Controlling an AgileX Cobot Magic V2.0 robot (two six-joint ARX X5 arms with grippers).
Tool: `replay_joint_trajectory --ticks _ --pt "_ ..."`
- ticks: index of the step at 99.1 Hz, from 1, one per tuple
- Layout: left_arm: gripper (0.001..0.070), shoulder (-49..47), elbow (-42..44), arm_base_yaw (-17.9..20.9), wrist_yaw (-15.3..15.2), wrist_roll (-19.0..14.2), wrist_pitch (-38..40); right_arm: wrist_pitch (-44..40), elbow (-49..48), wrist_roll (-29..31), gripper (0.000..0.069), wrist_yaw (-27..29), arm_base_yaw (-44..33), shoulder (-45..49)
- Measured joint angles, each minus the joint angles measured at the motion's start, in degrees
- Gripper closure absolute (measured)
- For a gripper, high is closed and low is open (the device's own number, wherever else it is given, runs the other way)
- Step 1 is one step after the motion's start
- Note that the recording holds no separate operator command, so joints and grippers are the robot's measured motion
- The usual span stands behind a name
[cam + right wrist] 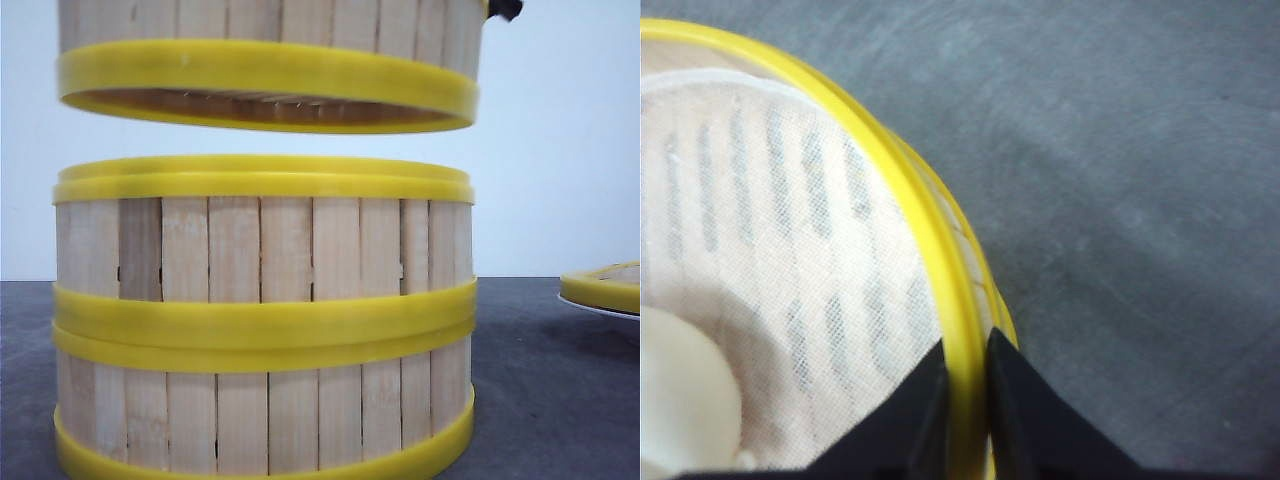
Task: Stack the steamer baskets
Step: 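Lower the held basket onto the stack and open the right gripper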
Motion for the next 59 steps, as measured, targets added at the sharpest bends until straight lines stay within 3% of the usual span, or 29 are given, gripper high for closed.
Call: replay_joint_trajectory --ticks 59 --pt "0.0481 0.00 0.00 0.00 0.00 0.02 -0.02 -1.16 -0.04 0.02 0.0657 0.20 0.31 4.07"
